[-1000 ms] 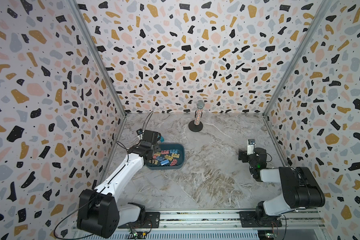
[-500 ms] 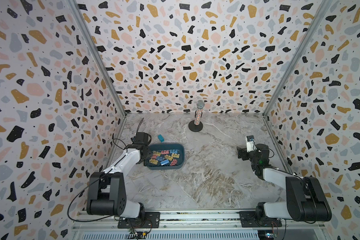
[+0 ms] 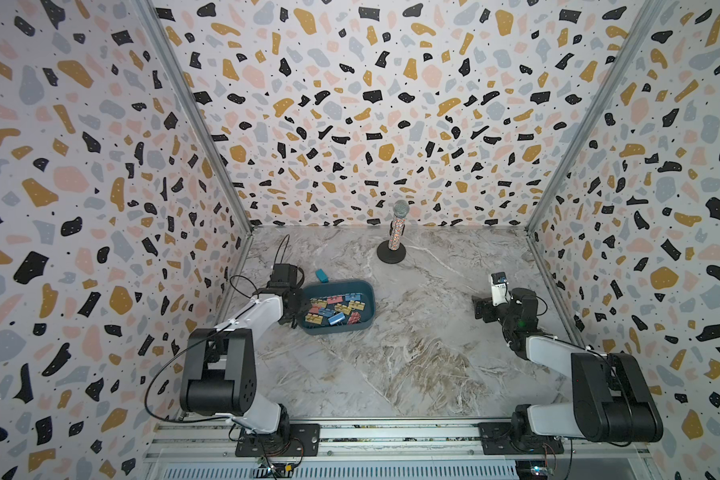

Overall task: Take out the binder clips from the storage box
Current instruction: Move the storage box to the center of the board.

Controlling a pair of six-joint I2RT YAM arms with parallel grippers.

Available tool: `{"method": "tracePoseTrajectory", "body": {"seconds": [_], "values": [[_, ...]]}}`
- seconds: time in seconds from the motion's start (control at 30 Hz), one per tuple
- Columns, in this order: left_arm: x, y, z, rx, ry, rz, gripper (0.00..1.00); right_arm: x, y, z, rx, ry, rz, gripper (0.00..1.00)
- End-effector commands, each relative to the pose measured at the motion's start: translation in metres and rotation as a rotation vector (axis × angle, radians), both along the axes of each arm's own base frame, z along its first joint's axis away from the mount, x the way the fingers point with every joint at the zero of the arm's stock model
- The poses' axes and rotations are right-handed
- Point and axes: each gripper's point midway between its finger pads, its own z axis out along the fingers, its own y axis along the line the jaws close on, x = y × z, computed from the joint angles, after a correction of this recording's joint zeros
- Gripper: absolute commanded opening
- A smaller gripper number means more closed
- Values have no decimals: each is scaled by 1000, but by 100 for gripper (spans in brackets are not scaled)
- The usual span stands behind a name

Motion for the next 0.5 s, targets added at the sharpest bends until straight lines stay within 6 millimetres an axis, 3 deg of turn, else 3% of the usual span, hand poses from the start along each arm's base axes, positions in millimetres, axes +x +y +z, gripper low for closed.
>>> {"method": "tracePoseTrajectory", "body": {"seconds": [0.0, 0.23, 0.47], "values": [[10, -22, -3, -71, -40, -66, 28, 9, 4, 10, -1, -19, 19, 90], [16, -53, -8, -54, -30, -165, 28, 9, 4, 12, 0, -25, 16, 90], [21, -75, -6, -37, -36, -227, 28, 3, 6, 47, -13, -80, 40, 90]]}}
